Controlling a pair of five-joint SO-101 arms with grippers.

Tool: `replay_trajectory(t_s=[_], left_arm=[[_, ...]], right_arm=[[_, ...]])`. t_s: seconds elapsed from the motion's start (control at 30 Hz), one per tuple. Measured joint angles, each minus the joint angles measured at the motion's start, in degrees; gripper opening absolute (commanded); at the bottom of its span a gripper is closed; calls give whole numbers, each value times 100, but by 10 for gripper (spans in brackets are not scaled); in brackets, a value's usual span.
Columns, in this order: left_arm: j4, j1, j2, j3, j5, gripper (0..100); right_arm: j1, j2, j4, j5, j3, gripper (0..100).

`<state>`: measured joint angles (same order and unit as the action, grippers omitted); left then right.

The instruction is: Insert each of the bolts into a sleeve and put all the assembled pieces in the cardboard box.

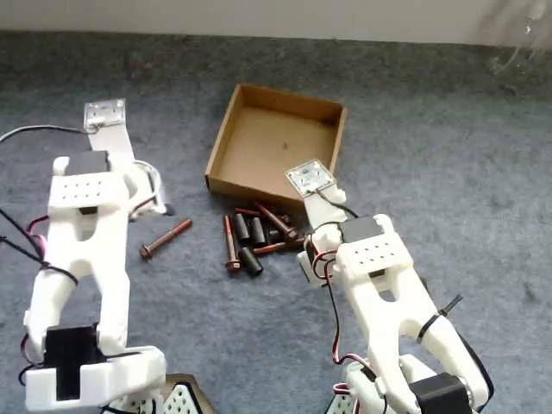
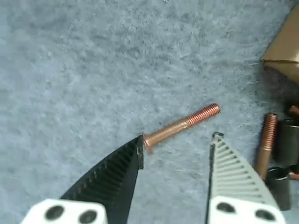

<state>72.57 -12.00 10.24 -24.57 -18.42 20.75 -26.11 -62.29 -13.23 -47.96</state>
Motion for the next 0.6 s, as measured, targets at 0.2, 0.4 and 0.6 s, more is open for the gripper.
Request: replay_trajectory(t_s=[0.2,0.4,0.6], left_arm=[[0,466,-440,-211,-1477,268],[0,501,-1187,-211,-1530,268],[0,501,-1565,-211,-1187,266]], right_arm=[[0,0,0,0,0,3],[0,0,0,0,0,3],[0,0,0,0,-53,3]])
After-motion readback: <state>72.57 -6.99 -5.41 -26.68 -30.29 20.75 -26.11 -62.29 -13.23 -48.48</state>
